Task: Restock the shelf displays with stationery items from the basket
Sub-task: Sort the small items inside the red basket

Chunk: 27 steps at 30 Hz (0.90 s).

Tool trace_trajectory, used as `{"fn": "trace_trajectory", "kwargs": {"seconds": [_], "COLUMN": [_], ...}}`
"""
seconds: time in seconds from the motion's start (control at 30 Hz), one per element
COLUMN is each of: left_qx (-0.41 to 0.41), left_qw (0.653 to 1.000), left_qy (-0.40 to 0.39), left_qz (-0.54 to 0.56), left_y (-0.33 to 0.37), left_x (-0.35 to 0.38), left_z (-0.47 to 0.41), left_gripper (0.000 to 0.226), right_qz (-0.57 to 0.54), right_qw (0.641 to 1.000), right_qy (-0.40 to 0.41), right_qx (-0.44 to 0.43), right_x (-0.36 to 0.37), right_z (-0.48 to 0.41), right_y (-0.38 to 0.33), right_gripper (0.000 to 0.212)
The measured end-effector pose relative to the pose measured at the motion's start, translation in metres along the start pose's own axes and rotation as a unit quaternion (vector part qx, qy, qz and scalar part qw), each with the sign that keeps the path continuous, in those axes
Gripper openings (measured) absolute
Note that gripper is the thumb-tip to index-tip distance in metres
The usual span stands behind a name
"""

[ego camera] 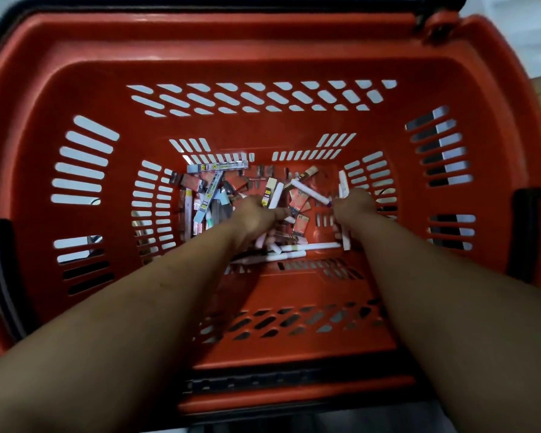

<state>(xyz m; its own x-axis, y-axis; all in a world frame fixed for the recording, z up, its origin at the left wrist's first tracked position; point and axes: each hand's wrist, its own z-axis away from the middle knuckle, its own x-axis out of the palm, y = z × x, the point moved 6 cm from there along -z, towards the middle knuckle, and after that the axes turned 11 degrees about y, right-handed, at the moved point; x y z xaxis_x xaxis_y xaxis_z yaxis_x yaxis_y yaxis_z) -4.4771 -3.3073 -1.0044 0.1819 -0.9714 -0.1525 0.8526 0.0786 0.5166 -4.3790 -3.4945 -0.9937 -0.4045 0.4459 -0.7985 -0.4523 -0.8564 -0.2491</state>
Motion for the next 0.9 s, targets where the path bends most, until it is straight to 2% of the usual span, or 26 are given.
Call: {"fn": "trace_trajectory", "kwargs": {"seconds": [0.07, 0.17, 0.23, 0.3, 0.33, 0.37, 0.43, 0.47, 0.5, 0.57, 0.6, 0.67, 0.77, 0.9], "left_qx": [-0.01, 0.001, 0.045, 0.149, 0.202, 0.264, 0.397, 0.436, 0.453, 0.466, 0.462, 0.452, 0.427, 0.393], "left_qw": [0.999, 0.991, 0.983, 0.957, 0.929, 0.883, 0.744, 0.676, 0.626, 0.568, 0.554, 0.537, 0.518, 0.534], "left_qy": [-0.044, -0.128, -0.178, -0.206, -0.212, -0.21, -0.174, -0.158, -0.146, -0.123, -0.115, -0.099, -0.083, -0.082], "left_qz": [0.031, 0.025, -0.003, -0.137, -0.228, -0.326, -0.508, -0.572, -0.618, -0.667, -0.682, -0.705, -0.737, -0.744], "left_y": [0.002, 0.004, 0.004, 0.003, -0.002, -0.005, -0.01, -0.012, -0.013, -0.013, -0.012, -0.01, -0.009, -0.009], "left_x": [0.016, 0.042, 0.056, 0.063, 0.065, 0.065, 0.066, 0.067, 0.069, 0.074, 0.076, 0.078, 0.073, 0.059], "left_z": [0.001, 0.01, 0.014, 0.019, 0.018, 0.019, 0.02, 0.022, 0.021, 0.018, 0.017, 0.017, 0.021, 0.016], "left_gripper": [0.043, 0.029, 0.048, 0.073, 0.077, 0.077, 0.07, 0.067, 0.064, 0.059, 0.056, 0.052, 0.04, 0.041], "right_qz": [0.012, 0.071, 0.095, 0.118, 0.134, 0.146, 0.157, 0.16, 0.152, 0.14, 0.147, 0.16, 0.137, 0.113], "right_qw": [0.999, 0.996, 0.991, 0.983, 0.978, 0.972, 0.952, 0.942, 0.939, 0.95, 0.953, 0.962, 0.972, 0.969], "right_qy": [0.029, 0.056, 0.075, 0.095, 0.108, 0.124, 0.162, 0.161, 0.134, 0.037, -0.003, -0.019, -0.016, -0.077], "right_qx": [0.005, -0.026, -0.06, -0.099, -0.118, -0.139, -0.206, -0.247, -0.277, -0.278, -0.263, -0.223, -0.192, -0.206], "right_x": [-0.003, -0.004, -0.006, -0.01, -0.012, -0.015, -0.017, -0.014, -0.007, 0.014, 0.023, 0.031, 0.037, 0.053], "right_z": [-0.002, 0.005, 0.008, 0.008, 0.009, 0.012, 0.016, 0.019, 0.021, 0.022, 0.023, 0.024, 0.025, 0.023], "right_y": [-0.001, -0.009, -0.016, -0.022, -0.025, -0.029, -0.04, -0.046, -0.051, -0.052, -0.05, -0.044, -0.041, -0.046], "right_gripper": [0.033, 0.036, 0.036, 0.034, 0.034, 0.034, 0.036, 0.035, 0.031, 0.024, 0.024, 0.032, 0.063, 0.086]}}
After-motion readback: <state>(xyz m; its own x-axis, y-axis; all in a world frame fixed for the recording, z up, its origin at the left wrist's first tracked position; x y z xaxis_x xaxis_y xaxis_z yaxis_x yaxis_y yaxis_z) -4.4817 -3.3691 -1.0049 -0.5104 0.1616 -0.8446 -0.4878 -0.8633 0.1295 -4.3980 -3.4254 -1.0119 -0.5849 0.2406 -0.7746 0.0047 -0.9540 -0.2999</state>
